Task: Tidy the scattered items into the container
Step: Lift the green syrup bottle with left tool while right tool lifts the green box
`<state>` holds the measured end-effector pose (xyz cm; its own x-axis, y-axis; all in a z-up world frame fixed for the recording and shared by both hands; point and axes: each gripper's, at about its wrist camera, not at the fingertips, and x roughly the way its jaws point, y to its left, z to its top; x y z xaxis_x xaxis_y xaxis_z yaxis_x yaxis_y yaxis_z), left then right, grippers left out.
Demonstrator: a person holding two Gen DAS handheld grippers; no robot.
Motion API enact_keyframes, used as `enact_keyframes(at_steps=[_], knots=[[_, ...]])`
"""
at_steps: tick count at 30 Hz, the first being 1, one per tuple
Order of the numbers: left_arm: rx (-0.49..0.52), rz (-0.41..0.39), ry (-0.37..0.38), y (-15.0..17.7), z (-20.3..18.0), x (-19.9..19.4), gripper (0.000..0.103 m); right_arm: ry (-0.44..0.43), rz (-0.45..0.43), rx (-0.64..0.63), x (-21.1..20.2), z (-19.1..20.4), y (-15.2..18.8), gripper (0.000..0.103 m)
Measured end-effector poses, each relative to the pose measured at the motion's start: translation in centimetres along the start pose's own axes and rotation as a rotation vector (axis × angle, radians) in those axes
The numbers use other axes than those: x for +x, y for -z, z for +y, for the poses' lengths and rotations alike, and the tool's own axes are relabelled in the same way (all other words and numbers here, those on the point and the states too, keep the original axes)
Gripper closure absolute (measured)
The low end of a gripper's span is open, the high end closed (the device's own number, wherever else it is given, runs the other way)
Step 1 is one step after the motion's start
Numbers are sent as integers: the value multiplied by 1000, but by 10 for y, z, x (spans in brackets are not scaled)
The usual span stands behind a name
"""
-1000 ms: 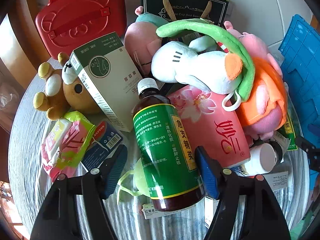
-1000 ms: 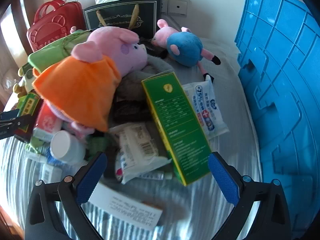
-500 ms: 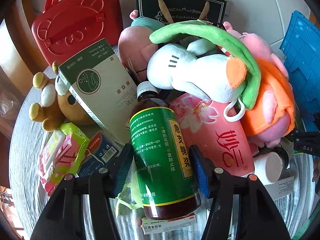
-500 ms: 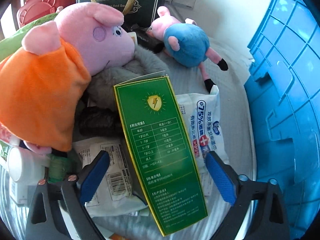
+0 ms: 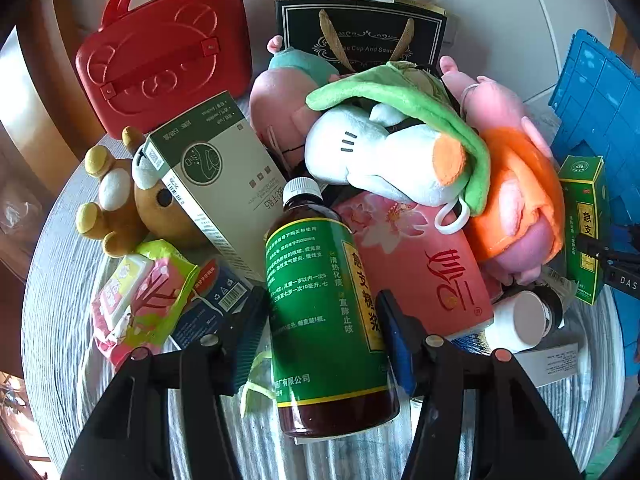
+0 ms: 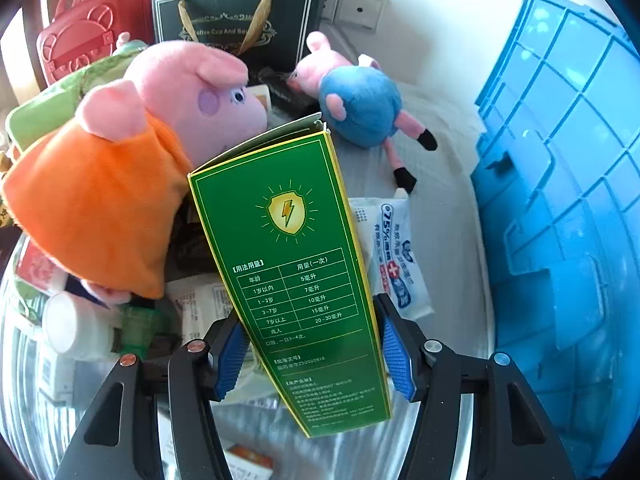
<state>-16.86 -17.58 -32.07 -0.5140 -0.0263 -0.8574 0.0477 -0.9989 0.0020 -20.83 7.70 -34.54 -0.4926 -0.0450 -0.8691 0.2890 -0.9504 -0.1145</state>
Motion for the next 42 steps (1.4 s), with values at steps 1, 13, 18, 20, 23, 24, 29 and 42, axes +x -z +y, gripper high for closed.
enact_keyframes(at_steps=[1,13,18,20,23,24,29,42], knots=[[0,-4,1,-1,1,-1,49,-3,-7,4,-6,0,1,44],[-17,-48,9,11,11,-42,51,-51,-63,41,-74,6,15,44],[-30,-68,12,18,18,-63,51,-71,-85,54,-99,6,20,44],[-38,-78,13,20,20,-72,51,-80,-96,59,-110,6,20,44],[-44,-99,13,21,21,-90,51,-98,-114,67,-128,5,21,44],[-43,-106,12,21,21,-97,51,-105,-121,71,-134,5,21,44],[-43,-144,13,20,20,-130,51,-148,-145,96,-165,7,22,44],[-52,-245,15,11,20,-217,51,-232,-202,97,-239,8,30,44]])
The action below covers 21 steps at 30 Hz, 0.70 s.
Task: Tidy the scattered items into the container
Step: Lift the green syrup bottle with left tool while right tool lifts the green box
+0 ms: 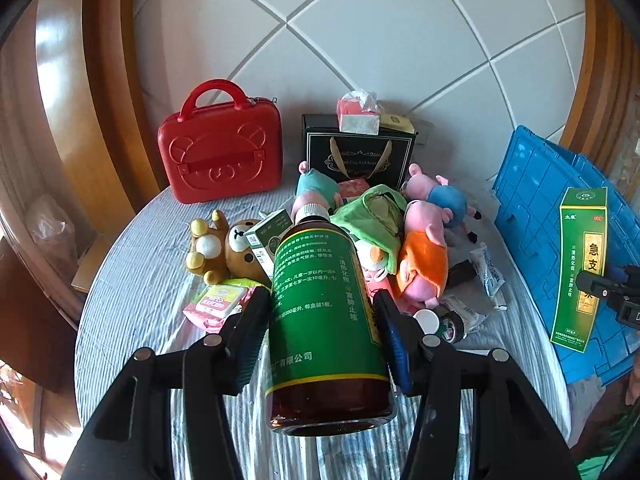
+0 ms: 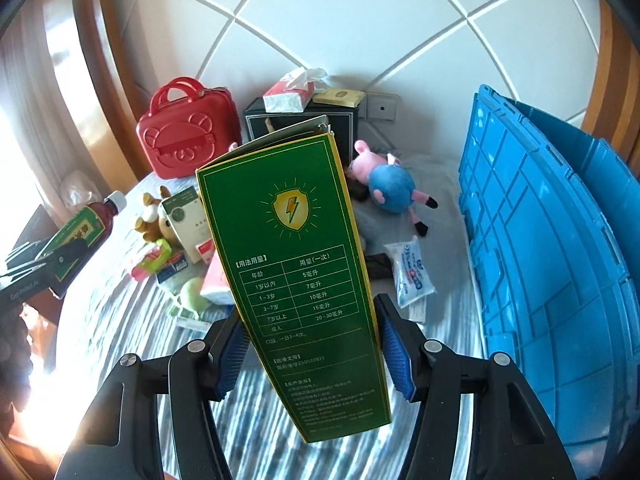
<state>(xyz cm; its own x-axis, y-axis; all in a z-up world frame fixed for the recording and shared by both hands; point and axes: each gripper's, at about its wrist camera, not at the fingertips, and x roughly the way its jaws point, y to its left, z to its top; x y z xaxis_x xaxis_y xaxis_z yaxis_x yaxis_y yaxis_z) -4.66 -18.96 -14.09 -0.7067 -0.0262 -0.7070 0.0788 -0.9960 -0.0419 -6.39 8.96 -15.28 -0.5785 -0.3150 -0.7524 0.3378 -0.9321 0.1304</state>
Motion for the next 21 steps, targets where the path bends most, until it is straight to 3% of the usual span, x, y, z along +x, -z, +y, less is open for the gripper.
enact_keyframes(at_steps=[13,21], knots=[[18,-96,-1,-28,-14,-70,51,-79,-76,3,-70,10,-4,44],[29,-152,9,-36,-36,-101,51,-94,-130,-9,-102,-4,-8,44]])
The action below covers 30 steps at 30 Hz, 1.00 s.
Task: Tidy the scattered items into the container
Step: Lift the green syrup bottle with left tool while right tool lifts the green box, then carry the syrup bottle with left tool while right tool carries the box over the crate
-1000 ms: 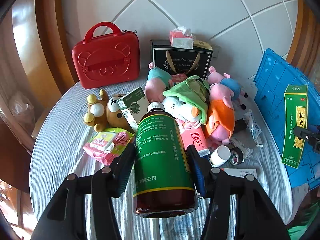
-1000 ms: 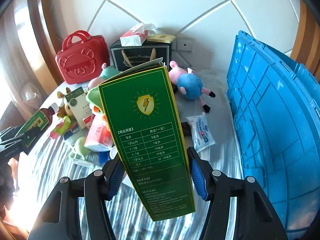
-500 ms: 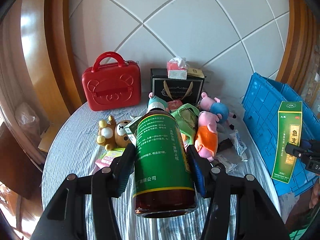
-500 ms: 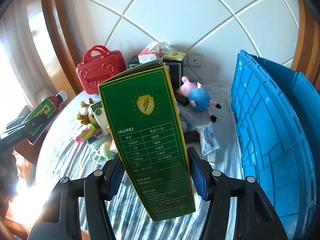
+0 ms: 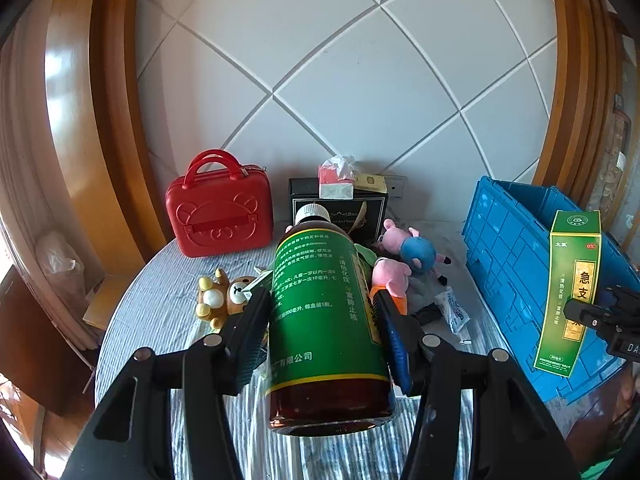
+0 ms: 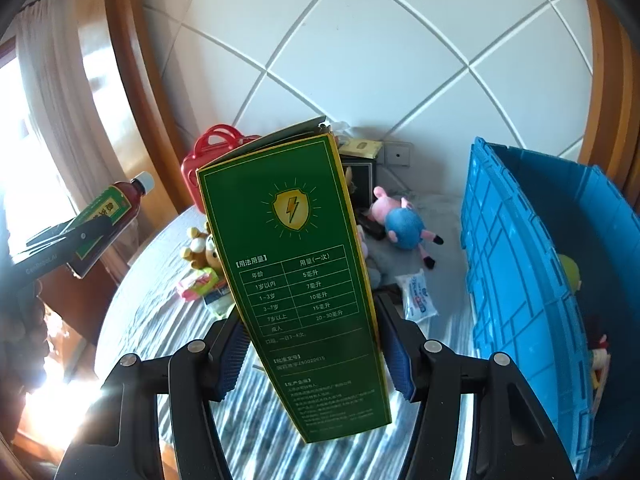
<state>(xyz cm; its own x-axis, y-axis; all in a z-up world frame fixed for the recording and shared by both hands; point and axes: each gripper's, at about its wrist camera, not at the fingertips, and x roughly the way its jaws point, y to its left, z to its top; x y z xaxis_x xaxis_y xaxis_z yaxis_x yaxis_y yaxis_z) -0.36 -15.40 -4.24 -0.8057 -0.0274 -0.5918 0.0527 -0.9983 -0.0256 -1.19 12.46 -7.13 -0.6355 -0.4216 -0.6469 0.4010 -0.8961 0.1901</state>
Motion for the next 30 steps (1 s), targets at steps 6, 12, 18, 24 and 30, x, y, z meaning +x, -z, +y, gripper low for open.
enact_keyframes(at_steps=[6,12,18,24,30], knots=[[2,-28,6,-10,-22,-11,51,-11,-39,4,-18,-16,-8,44],[9,-43,3,-18,-47,-16,51,-34,-74,-1,-39,-30,-14,44],[26,-66,3,-29,-81,-21,51,-55,-112,-3,-59,-49,-20,44],[40,-74,18,-40,-114,-18,51,-68,-145,9,-74,-76,-25,44],[68,-90,42,-55,-154,-14,51,-62,-179,25,-92,-107,-30,44]])
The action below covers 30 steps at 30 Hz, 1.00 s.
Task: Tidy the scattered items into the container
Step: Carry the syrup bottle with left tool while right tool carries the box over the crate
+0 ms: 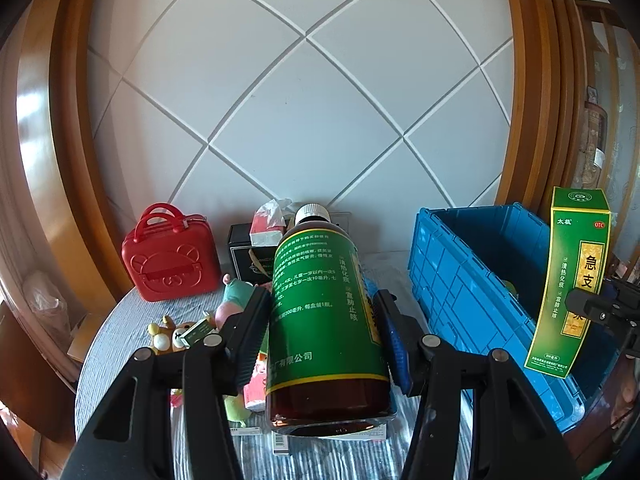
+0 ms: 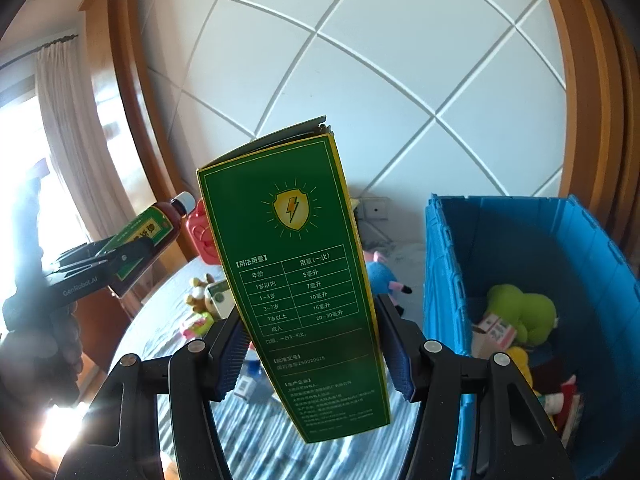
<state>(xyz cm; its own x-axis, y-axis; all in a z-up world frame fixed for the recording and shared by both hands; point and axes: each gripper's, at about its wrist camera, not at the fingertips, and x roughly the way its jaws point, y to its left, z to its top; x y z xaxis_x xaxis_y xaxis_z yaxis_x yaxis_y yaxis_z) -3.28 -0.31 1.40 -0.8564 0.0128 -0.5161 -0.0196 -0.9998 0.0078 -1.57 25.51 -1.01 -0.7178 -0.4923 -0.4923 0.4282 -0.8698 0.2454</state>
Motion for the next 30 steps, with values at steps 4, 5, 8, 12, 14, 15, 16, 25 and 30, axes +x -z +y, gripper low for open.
enact_keyframes(at_steps=[4,5,8,12,14,15,16,25,30], knots=[[7,-3,28,-11,-26,9,51,12,-17,12,-15,-18,-3,44],[11,-4,37,-13,-33,11,51,16,-20,15,-19,-23,-4,44],[29,-8,65,-20,-56,17,51,29,-27,29,-26,-38,-8,44],[62,-10,106,-29,-86,25,51,52,-41,41,-37,-58,-12,44],[79,-13,126,-33,-102,30,51,66,-49,52,-42,-70,-13,44],[87,-13,138,-35,-110,32,51,75,-54,58,-46,-75,-14,44],[97,-13,148,-38,-119,35,51,86,-58,65,-48,-82,-14,44],[175,-9,259,-53,-189,55,51,187,-71,137,-67,-138,-9,44],[204,-3,316,-59,-223,70,51,237,-68,179,-76,-161,-4,44]])
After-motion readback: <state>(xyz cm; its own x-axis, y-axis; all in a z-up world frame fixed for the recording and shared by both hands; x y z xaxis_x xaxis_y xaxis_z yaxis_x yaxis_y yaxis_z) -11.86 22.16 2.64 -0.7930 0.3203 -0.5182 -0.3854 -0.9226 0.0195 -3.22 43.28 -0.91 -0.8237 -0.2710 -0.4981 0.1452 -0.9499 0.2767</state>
